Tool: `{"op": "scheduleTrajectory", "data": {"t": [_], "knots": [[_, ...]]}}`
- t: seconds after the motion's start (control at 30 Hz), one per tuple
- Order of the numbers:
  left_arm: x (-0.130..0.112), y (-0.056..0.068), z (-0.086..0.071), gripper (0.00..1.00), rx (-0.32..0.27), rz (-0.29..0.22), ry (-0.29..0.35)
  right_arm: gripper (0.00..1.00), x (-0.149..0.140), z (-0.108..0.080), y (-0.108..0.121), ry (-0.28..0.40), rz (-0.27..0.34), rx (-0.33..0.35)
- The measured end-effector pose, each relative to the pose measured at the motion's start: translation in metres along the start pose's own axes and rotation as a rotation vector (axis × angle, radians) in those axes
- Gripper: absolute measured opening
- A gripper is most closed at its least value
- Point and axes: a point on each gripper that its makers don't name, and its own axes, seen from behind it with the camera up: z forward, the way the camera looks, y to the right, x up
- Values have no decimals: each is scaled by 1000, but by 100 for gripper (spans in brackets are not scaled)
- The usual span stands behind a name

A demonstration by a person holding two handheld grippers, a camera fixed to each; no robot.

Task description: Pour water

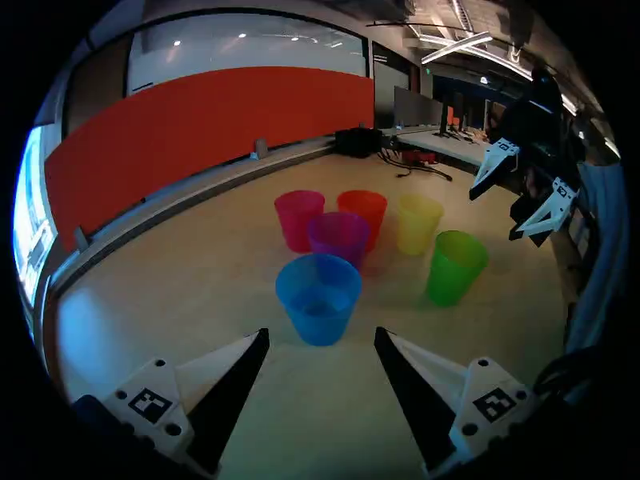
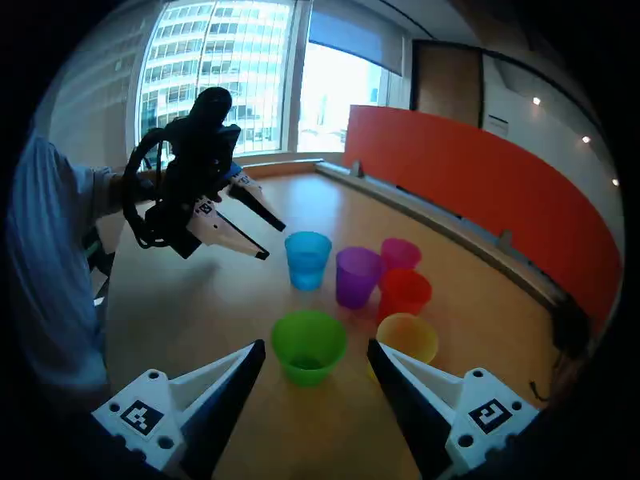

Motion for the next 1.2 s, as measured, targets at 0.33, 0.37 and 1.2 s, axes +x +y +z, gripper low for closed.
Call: {"op": "scheduleTrajectory", "data": {"t": [0.33, 0.37, 1.2], "knots": [[-4, -7, 22, 98, -15, -5, -24, 100, -12, 11, 0, -22, 20, 13], [-4, -7, 24, 98, -17, -7, -25, 100, -13, 12, 0, -24, 21, 14], [12, -2, 62, 98, -56, 7, -21, 100, -24, 23, 6, -48, 29, 22]]}}
